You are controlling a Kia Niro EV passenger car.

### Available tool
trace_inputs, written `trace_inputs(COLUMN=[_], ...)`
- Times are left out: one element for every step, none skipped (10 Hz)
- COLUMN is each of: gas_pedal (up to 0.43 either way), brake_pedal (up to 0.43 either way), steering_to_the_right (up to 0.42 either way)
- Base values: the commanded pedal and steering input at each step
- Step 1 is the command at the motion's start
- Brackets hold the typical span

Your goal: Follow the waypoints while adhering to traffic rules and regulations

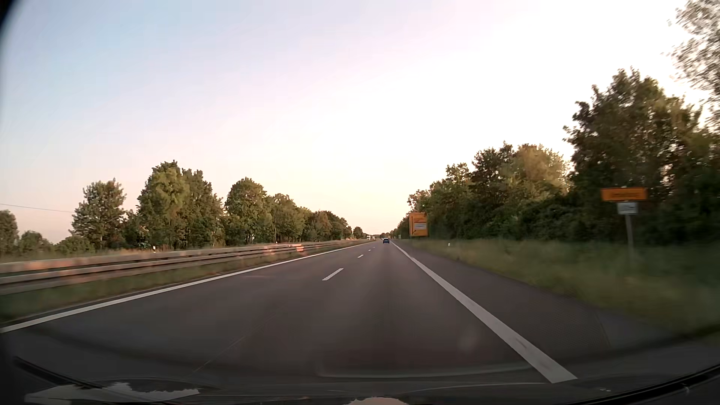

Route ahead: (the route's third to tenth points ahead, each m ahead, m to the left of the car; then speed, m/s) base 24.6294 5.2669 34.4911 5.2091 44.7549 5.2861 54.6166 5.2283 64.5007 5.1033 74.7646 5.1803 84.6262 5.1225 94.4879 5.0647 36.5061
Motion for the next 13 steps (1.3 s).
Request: trace_inputs(gas_pedal=[0.398, 0.398, 0.398, 0.398, 0.398, 0.398, 0.398, 0.398, 0.398, 0.398, 0.398, 0.398, 0.398], brake_pedal=[0.018, 0.018, 0.018, 0.018, 0.018, 0.018, 0.018, 0.018, 0.018, 0.018, 0.018, 0.012, 0.018], steering_to_the_right=[-0.001, -0.002, -0.001, -0.001, 0.002, 0.004, 0.003, 0.003, 0.002, 0.000, 0.000, 0.000, 0.000])
